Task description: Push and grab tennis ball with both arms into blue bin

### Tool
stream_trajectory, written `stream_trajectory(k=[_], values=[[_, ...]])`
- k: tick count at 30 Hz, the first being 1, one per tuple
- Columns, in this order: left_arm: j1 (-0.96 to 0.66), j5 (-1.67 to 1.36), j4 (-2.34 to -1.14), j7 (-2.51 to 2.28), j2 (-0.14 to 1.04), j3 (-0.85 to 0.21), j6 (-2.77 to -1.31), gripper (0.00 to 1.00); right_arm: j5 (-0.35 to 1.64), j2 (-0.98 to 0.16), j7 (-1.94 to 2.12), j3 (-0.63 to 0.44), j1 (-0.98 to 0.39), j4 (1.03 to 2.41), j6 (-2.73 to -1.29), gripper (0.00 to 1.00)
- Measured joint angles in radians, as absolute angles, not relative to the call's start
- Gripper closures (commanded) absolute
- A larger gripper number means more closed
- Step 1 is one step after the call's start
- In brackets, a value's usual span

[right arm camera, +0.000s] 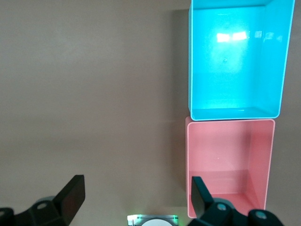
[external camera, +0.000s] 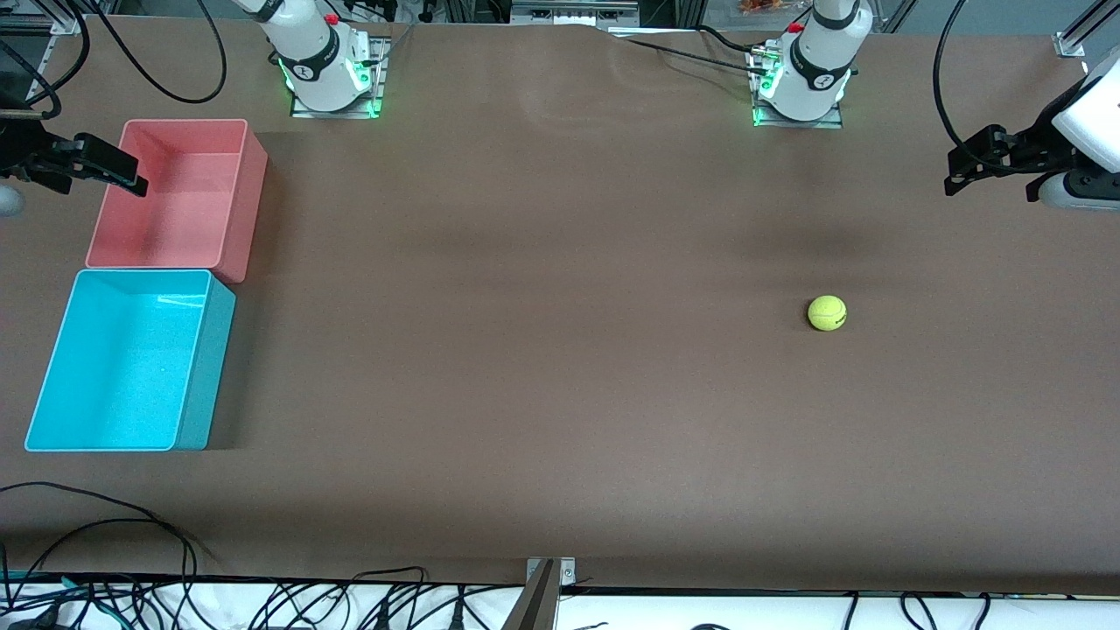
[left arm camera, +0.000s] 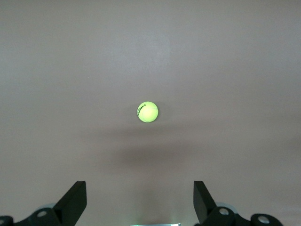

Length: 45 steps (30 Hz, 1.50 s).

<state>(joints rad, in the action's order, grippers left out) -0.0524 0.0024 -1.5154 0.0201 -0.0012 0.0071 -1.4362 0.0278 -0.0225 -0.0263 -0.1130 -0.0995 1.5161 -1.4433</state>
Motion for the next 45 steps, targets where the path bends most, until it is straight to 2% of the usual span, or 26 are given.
stream_trajectory(k=[45], values=[[-0.052, 0.002, -1.524, -0.034, -0.001, 0.001, -1.447, 0.00, 0.028, -0.068, -0.057, -0.107, -0.123, 1.516, -1.445, 0.00]])
